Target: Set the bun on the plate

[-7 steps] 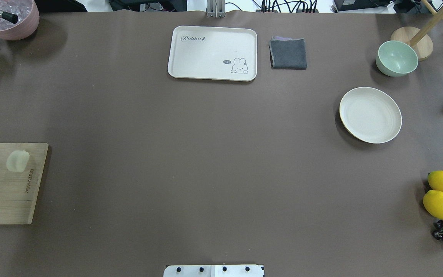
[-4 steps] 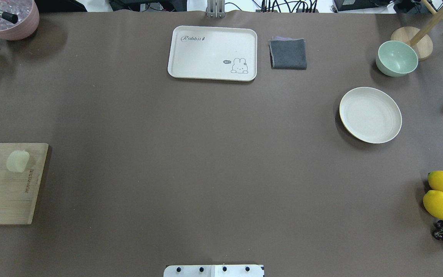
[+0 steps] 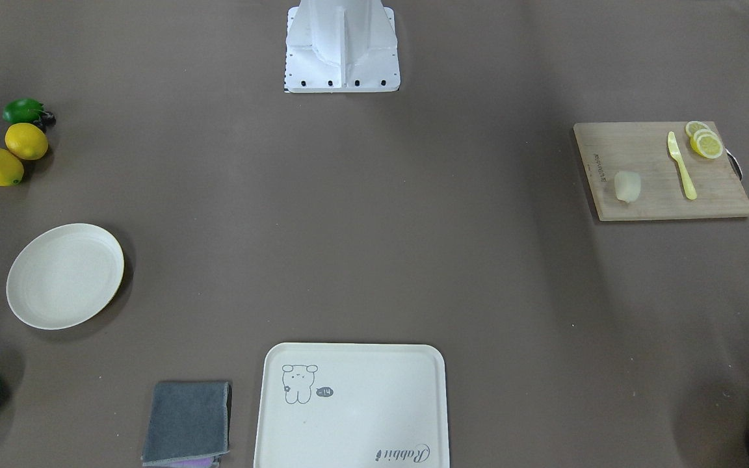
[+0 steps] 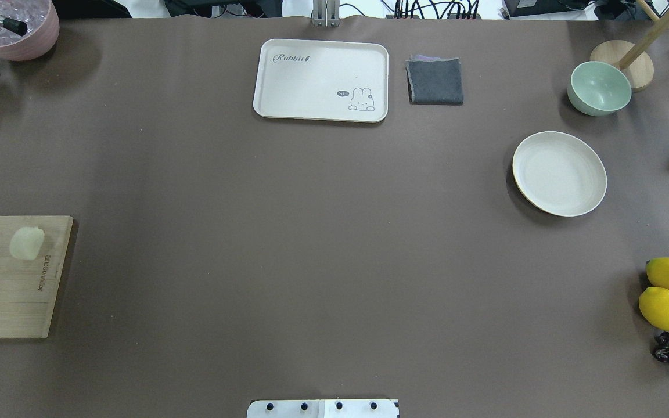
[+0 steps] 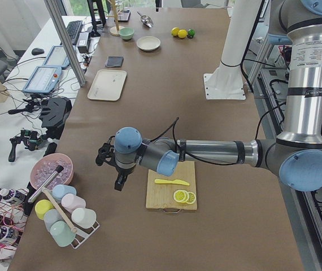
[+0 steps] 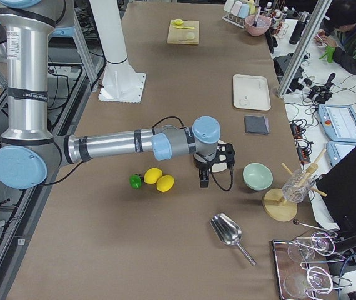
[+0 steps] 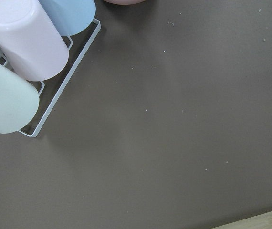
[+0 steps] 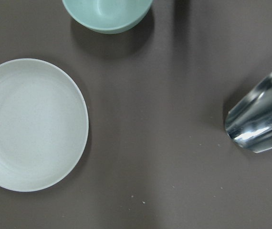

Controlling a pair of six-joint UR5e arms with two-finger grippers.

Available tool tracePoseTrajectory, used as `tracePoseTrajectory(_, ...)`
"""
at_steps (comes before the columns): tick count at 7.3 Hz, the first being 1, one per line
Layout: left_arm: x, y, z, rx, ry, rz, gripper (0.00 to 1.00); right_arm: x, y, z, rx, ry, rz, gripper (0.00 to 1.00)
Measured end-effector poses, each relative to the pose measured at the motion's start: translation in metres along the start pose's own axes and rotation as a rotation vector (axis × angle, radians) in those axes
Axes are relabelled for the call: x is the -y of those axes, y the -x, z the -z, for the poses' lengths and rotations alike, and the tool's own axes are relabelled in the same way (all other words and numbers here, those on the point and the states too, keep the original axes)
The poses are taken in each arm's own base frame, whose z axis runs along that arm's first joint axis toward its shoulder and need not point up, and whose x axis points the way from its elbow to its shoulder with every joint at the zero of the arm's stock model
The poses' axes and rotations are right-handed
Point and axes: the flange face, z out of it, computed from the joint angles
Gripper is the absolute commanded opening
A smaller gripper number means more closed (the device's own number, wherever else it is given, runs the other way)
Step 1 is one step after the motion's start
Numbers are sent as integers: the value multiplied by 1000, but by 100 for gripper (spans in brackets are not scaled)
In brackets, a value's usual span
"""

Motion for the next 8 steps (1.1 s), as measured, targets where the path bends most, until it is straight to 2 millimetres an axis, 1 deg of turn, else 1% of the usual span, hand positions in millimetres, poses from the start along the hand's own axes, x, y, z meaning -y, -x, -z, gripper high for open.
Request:
tracePoseTrajectory(1,-2,1,0,0,-2,-1,98,9,20,-10,3,11,16,100)
tracePoseTrajectory(2,-3,0,1,0,-6,-6,98,16,34,-23,6,7,29,100)
tracePoseTrajectory(3,-4,0,2,1,-10,-9,98,23,42,-41,5,-13,26,100)
tracePoseTrajectory(4,-4,0,2,1,-12,-8,98,26,47,-67,-10,-45,13,100)
tracePoseTrajectory(6,-4,0,3,1,-14,-8,98,23,54,-124,-27,-87,1,100)
tracePoseTrajectory(7,-4,0,3,1,-14,-8,98,24,61,-145,-29,-95,-11,100)
tracePoseTrajectory(8,-3,0,3,1,-15,-9,98,25,69,-157,-28,-95,-29,99)
